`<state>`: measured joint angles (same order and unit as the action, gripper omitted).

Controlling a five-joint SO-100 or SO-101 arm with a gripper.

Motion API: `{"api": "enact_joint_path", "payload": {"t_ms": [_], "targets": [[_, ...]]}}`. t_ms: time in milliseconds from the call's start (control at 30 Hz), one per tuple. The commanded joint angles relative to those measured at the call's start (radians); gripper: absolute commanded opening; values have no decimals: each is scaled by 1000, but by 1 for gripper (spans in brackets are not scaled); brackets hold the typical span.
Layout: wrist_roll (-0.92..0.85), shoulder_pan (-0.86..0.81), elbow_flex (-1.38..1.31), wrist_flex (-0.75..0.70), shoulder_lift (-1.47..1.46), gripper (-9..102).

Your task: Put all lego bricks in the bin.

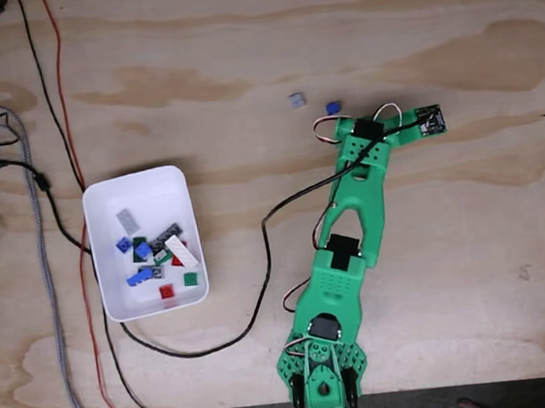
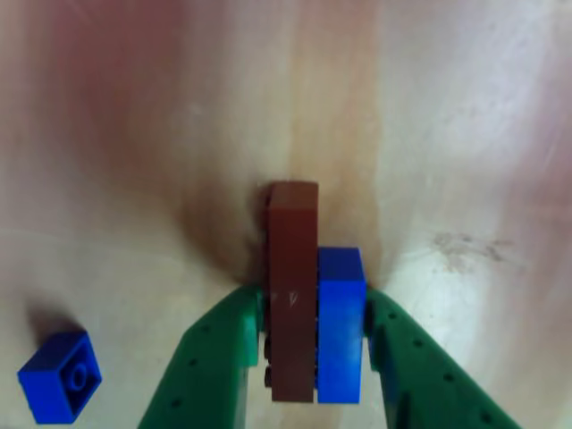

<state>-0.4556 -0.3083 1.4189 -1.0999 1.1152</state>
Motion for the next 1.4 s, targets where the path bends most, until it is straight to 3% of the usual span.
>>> {"api": "enact_joint_path", "payload": {"t_ms": [0, 133, 233, 433, 600, 700, 733, 800, 867, 967, 1067, 1200, 1367], "targets": [[-21, 29, 104, 32, 225, 0], [-75, 190, 351, -3, 729, 0], [-112, 466, 394, -130, 973, 0], [64, 1051, 304, -219, 808, 0], [149, 1215, 18, -301, 620, 0], [153, 1267, 3, -313, 571, 0], [153, 1259, 21, -308, 569, 8], [152, 1203, 75, -278, 601, 36], [137, 1121, 138, -241, 672, 46], [95, 928, 193, -216, 815, 46], [-26, 612, 216, -187, 922, 43], [-354, 227, 474, 123, 881, 41], [-509, 101, 459, 225, 592, 37]]}}
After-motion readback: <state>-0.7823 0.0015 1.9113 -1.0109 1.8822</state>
